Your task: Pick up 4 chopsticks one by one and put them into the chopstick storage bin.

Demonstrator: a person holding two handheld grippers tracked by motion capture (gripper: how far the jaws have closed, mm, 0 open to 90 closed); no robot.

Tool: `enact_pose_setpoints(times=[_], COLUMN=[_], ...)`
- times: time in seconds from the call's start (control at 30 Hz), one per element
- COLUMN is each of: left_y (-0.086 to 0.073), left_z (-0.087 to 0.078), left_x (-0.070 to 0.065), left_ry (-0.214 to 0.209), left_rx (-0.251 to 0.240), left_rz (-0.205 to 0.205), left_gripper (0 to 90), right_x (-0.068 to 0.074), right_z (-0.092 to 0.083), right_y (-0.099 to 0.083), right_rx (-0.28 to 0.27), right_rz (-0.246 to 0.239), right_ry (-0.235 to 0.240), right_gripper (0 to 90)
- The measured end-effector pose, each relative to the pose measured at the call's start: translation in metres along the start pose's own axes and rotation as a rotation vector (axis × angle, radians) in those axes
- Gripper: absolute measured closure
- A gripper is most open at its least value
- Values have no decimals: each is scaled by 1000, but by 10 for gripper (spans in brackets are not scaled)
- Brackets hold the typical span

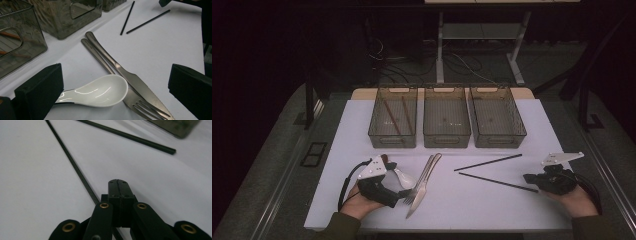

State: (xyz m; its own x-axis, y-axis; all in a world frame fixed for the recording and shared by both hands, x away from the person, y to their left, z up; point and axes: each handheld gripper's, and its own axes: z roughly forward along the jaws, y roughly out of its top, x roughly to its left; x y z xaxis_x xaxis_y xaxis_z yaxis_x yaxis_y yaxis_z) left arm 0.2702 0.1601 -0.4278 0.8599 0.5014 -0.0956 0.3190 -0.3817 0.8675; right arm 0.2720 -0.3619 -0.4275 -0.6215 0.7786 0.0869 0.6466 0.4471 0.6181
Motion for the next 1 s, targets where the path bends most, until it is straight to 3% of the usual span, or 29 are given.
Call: enact_pose_setpoints(times=[0.47,1.0], left_y=[0,0], left_z=[1,2], left_x=[0,0], left_ry=[-4,-8], left_rx=[2,6], left_rz=[4,1], left_gripper=[0,0], right_x=[-1,10], right_z=[3,3], right_y=[-10,-12], right_rx=[59,81], right_rz=[11,-22], right_ry=[12,54], right_gripper=[896,896])
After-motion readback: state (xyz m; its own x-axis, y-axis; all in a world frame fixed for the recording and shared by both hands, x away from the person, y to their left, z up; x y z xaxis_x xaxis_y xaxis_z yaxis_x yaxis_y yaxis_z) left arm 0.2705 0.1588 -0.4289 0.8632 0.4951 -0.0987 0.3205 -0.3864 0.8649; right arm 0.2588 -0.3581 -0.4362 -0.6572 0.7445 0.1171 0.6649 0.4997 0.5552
